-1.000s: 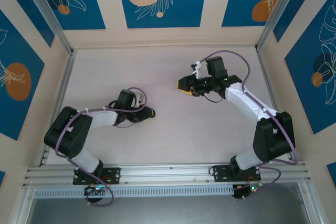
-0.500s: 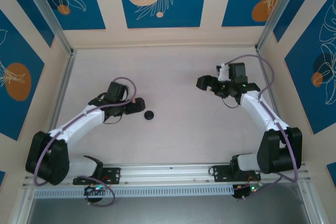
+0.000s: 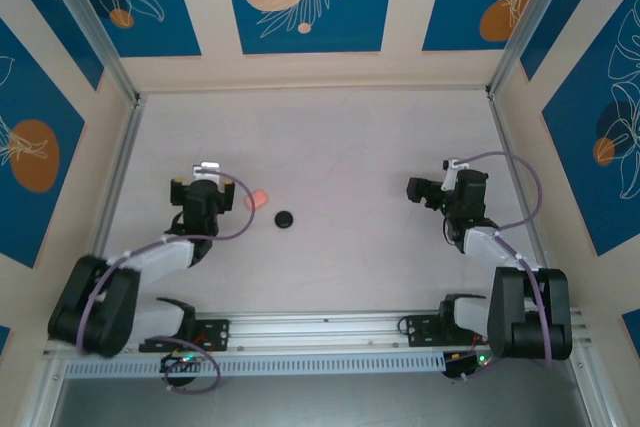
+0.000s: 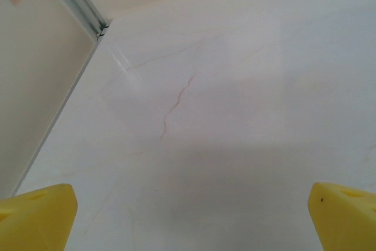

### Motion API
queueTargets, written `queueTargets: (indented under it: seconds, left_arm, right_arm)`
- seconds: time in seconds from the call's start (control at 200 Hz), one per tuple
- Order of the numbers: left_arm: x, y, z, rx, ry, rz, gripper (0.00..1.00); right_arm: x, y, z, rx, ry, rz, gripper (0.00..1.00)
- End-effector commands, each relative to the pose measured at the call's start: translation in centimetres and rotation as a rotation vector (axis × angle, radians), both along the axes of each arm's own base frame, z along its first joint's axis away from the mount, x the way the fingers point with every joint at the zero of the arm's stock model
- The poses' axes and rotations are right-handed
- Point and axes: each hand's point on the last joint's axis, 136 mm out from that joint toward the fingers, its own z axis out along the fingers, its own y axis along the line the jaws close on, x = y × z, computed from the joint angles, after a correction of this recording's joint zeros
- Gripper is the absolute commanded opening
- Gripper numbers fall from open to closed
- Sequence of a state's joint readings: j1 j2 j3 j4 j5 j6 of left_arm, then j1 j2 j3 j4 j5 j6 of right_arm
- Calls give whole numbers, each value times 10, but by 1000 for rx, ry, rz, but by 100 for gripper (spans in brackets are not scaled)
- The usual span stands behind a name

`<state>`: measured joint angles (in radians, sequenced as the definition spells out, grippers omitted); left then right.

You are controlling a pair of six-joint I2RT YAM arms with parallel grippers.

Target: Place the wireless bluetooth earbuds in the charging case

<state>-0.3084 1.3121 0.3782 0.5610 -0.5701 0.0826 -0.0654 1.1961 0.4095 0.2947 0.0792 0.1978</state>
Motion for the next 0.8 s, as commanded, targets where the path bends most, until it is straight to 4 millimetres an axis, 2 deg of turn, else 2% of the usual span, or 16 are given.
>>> queueTargets:
  seconds: [0.0,0.03,0.085,0.18,0.22,0.28,0.315,0.355,0.425,0.48,0.515,0.795]
  left_arm:
    - [24,-6,19,21,-187,-26,100]
    - [24,-5,12,17,-211,-30,100]
    - [20,-2,18,19,-261,-20,100]
    - [9,4,10,-102,-276,-80,100]
    - [7,0,-1,-141,-261,-139,100]
    - [14,4,0,-136,-283,-125,100]
    - [17,6,-5,-151,-228,-106,100]
    - [24,14,-11,-173,-170,-65,100]
    - [38,21,-17,-225,-111,-64,100]
    - [36,21,-14,-229,-131,-66,100]
    - [36,21,-15,-225,-134,-68,100]
    - [36,20,-14,-224,-128,-78,100]
  right_arm:
    - [22,-3,24,-75,-194,32,99]
    - [25,-3,25,-76,-212,31,99]
    - [29,-1,26,-81,-217,51,99]
    - [36,4,25,-33,-215,70,99]
    - [39,7,22,-12,-208,86,99]
    - [45,16,2,-25,-241,121,99]
    - [52,20,6,-27,-282,136,99]
    - [48,22,0,-45,-188,145,99]
    - [53,26,2,-58,-232,150,99]
    - [50,26,-5,-63,-195,150,99]
    - [52,25,1,-63,-222,148,99]
    - [51,26,-1,-71,-206,148,99]
